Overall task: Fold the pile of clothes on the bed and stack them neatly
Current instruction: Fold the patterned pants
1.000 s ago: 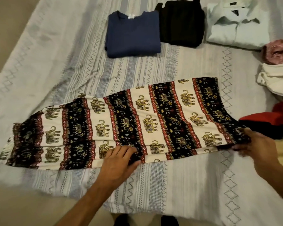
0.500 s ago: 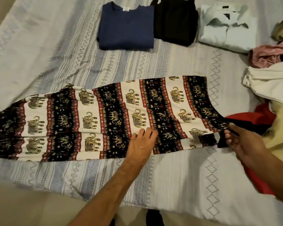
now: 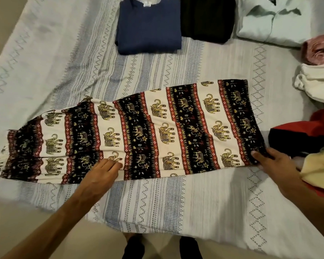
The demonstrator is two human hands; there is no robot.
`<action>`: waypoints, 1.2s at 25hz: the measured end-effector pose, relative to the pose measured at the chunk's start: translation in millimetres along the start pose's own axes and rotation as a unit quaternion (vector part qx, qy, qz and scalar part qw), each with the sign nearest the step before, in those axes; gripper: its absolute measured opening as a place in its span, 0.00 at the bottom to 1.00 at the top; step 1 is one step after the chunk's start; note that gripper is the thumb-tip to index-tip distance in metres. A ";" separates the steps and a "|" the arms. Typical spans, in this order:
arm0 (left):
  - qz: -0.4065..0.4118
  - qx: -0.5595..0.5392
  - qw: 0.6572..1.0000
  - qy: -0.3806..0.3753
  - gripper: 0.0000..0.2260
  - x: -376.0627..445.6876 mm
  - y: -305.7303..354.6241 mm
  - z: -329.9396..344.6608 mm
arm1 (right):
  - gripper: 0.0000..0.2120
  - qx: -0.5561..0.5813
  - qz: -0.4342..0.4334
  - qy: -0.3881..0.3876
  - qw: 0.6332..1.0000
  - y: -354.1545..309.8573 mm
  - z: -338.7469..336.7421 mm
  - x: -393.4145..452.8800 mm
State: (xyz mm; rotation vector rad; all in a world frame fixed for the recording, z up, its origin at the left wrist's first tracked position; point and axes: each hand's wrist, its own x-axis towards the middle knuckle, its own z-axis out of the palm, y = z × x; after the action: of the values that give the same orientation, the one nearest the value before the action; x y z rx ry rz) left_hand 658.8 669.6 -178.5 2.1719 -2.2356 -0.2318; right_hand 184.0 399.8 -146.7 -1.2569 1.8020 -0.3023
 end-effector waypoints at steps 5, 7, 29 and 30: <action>0.077 -0.017 0.997 0.014 0.21 -29.3 5.0 -5.0 | 0.22 -0.152 0.035 0.006 0.988 -2.0 3.3 8.3; 0.067 -0.015 0.997 0.033 0.17 -36.3 5.0 2.1 | 0.16 -0.057 0.101 -0.022 0.993 -4.0 -3.4 11.5; 0.077 0.004 0.995 0.065 0.19 3.6 62.9 15.4 | 0.11 0.193 0.134 -0.041 0.971 5.5 -18.7 -1.9; 0.077 0.012 0.995 0.064 0.19 5.4 65.6 16.2 | 0.09 0.210 0.143 -0.040 0.966 7.2 -19.6 0.7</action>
State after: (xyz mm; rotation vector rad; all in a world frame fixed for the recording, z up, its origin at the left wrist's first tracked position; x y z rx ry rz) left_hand 591.7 667.3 -187.3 1.9510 -2.3293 -0.0596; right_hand 164.3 397.0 -140.4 -0.6948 1.7091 -0.4352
